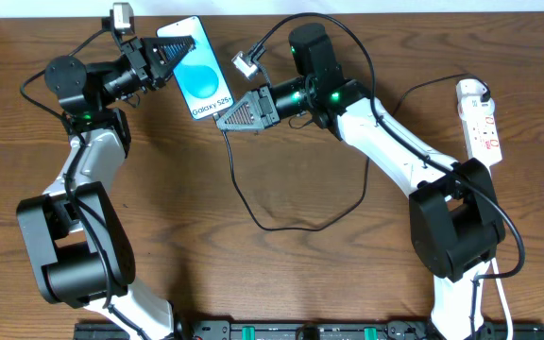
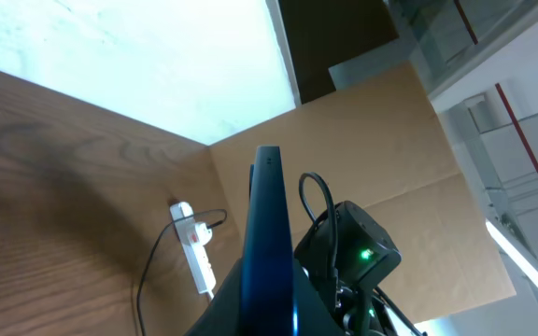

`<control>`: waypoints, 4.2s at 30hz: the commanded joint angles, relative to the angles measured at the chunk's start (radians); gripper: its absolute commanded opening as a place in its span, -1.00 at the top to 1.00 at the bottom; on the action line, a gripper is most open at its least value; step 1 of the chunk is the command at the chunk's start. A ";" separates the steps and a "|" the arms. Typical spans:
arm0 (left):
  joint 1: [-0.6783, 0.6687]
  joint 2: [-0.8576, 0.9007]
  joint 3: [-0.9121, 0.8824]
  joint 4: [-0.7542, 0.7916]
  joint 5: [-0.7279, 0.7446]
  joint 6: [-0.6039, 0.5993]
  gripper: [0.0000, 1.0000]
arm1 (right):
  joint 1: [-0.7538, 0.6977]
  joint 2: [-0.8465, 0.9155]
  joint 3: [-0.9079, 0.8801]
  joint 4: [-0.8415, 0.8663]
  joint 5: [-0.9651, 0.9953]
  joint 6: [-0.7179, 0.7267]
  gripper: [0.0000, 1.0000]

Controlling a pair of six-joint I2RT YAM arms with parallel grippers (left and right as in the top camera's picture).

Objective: Plug charger to phone and switch on socket
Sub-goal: 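Push the connector into the smartphone's port with the right gripper, then open the right gripper and pull it back from the smartphone, then lower the smartphone flat onto the table with the left gripper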

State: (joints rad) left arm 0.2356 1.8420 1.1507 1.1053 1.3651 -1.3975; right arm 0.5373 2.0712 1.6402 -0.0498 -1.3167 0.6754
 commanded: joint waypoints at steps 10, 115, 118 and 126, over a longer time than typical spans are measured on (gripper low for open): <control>-0.013 -0.028 0.012 0.011 0.109 0.017 0.86 | -0.010 -0.002 0.014 0.083 0.061 0.090 0.98; -0.301 0.113 -0.022 -1.495 -0.666 1.194 0.73 | -0.235 -0.134 0.018 -0.915 0.848 -0.542 -0.04; -0.301 0.113 -0.023 -1.511 -0.679 1.194 0.67 | -0.235 -0.134 0.018 -0.915 0.847 -0.542 -0.06; -0.301 0.113 -0.023 -1.513 -0.693 1.194 0.21 | -0.235 -0.134 0.018 -0.916 0.847 -0.543 -0.08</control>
State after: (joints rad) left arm -0.0658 1.9491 1.1191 -0.4046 0.6914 -0.2115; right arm 0.2962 1.9507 1.6413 -0.9638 -0.4725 0.1478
